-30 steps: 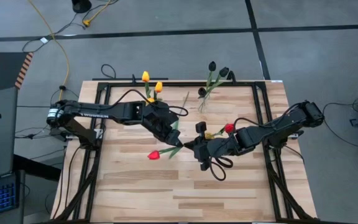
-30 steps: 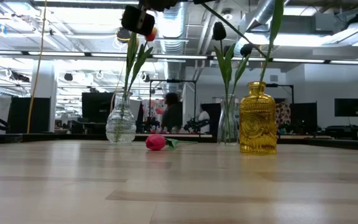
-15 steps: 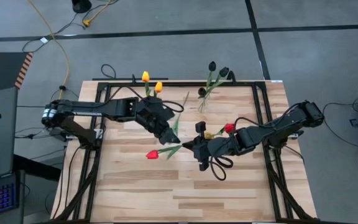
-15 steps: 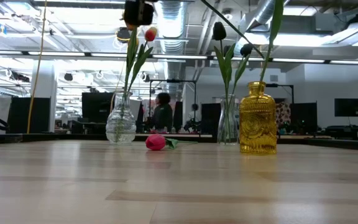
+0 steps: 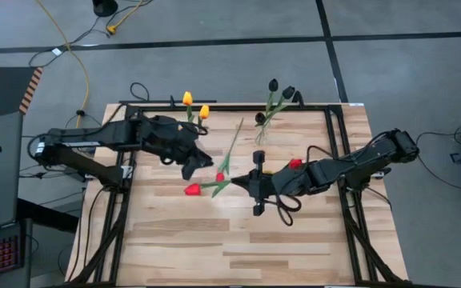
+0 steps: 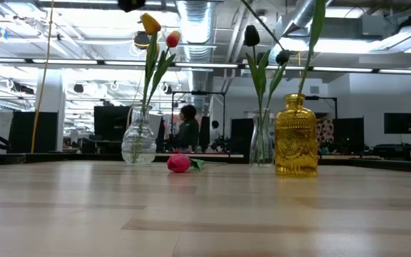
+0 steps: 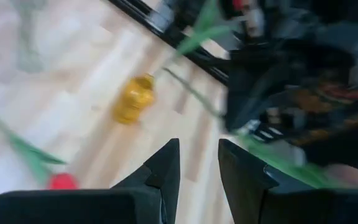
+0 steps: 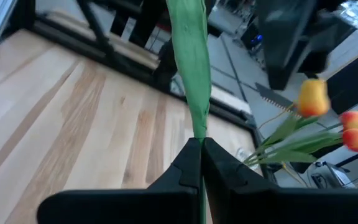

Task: Sort flowers into vase by color
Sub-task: Put the right red tulip into the yellow vase

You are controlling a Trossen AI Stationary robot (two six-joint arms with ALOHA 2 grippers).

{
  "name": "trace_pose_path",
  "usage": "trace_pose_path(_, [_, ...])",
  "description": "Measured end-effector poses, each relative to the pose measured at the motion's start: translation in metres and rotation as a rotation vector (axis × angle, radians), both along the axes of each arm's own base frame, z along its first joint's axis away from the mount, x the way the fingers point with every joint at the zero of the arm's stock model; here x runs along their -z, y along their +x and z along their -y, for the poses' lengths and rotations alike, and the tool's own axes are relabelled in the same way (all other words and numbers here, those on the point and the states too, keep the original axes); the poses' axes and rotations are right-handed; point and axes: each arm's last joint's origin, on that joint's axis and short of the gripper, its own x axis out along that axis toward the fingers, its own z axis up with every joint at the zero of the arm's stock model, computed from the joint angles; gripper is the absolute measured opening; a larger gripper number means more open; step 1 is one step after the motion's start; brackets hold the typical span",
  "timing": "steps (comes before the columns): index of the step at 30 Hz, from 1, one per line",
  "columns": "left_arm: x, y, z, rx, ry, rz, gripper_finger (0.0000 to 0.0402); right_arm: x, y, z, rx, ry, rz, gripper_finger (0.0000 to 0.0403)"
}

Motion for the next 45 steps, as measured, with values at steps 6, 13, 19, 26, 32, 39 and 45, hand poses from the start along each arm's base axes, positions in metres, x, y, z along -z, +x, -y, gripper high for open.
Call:
trace_pose_path(6, [-0.004, -0.018, -0.004, -0.065, 0.157, -0.037, 0.0096, -0.032, -0.022, 0.014, 0.023, 0.038, 0.099, 0.0034])
trace_pose_path(13, [0.001, -0.012, -0.004, -0.028, 0.238, -0.061, 0.0096, -0.054, -0.051, 0.019, 0.008, 0.081, 0.221, 0.0033])
trace_pose_path(19, [0.005, -0.007, -0.004, -0.018, 0.255, -0.079, 0.0096, -0.032, -0.080, 0.028, 0.004, 0.146, 0.414, 0.0033])
trace_pose_path(26, [0.010, 0.001, -0.007, -0.057, 0.317, -0.096, 0.0096, -0.003, -0.112, 0.035, -0.103, 0.253, 0.667, 0.0033])
trace_pose_path(32, [0.016, 0.009, -0.007, -0.049, 0.325, -0.116, 0.0096, 0.022, -0.124, 0.032, -0.140, 0.278, 0.760, 0.0033])
trace_pose_path(39, [0.018, 0.013, -0.007, -0.045, 0.323, -0.118, 0.0096, 0.018, -0.133, 0.025, -0.172, 0.183, 0.834, 0.0033])
trace_pose_path(45, [0.018, 0.013, -0.007, -0.043, 0.321, -0.118, 0.0096, 0.013, -0.138, 0.022, -0.174, 0.107, 0.889, 0.0033])
